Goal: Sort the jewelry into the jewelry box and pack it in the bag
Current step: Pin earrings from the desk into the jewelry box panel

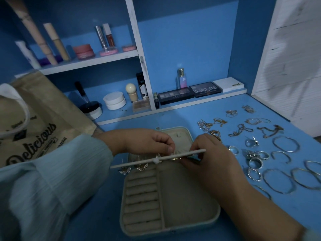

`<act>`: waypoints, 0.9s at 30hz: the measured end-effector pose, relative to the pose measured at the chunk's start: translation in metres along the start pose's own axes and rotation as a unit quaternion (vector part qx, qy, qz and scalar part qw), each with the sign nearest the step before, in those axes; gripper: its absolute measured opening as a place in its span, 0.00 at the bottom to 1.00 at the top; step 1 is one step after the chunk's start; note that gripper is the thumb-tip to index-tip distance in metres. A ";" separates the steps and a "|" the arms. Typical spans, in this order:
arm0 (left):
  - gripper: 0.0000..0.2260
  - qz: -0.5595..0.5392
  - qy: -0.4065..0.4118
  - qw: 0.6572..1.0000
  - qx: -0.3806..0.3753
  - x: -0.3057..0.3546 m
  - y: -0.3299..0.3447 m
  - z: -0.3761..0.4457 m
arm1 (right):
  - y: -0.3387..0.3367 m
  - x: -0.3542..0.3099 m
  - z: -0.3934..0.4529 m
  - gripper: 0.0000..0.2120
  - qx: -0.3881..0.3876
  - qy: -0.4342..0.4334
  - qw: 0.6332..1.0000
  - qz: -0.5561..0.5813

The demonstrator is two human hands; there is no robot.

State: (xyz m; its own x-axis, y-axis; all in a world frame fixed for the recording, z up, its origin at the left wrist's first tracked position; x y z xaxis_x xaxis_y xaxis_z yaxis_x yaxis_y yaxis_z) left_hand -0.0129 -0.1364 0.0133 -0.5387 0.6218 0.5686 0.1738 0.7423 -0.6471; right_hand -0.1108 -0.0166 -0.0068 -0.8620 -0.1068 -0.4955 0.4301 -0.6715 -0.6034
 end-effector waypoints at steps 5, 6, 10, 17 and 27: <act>0.06 -0.050 0.006 0.999 0.012 -0.002 0.005 0.003 | 0.001 0.001 0.000 0.16 -0.005 0.005 1.000 0.004; 0.06 -0.053 0.006 0.999 0.010 -0.003 0.007 0.004 | 0.001 0.001 0.000 0.17 -0.007 0.004 1.000 0.009; 0.06 -0.088 0.016 0.996 0.004 -0.004 0.008 0.002 | 0.000 0.001 0.000 0.16 -0.011 0.003 1.000 0.011; 0.06 -0.106 0.020 0.994 0.005 -0.007 0.008 0.003 | 0.000 0.002 0.000 0.17 -0.010 0.007 1.000 0.011; 0.06 -0.112 0.028 0.993 0.022 -0.007 0.007 0.002 | 0.000 0.001 0.000 0.16 -0.005 0.001 1.000 0.003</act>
State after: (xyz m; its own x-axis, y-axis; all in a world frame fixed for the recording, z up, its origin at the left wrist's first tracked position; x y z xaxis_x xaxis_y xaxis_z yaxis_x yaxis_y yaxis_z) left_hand -0.0090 -0.1357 0.0037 -0.5133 0.4562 0.7269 0.0179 0.8525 -0.5224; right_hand -0.1114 -0.0165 -0.0071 -0.8587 -0.1095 -0.5006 0.4380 -0.6639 -0.6061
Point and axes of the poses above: each hand's wrist, its own z-axis towards the middle knuckle, its own y-axis out of the palm, x = y × z, the point moved 5 cm from there along z, towards the middle knuckle, and after that the axes turned 5 degrees about -x, right-handed, at the moved point
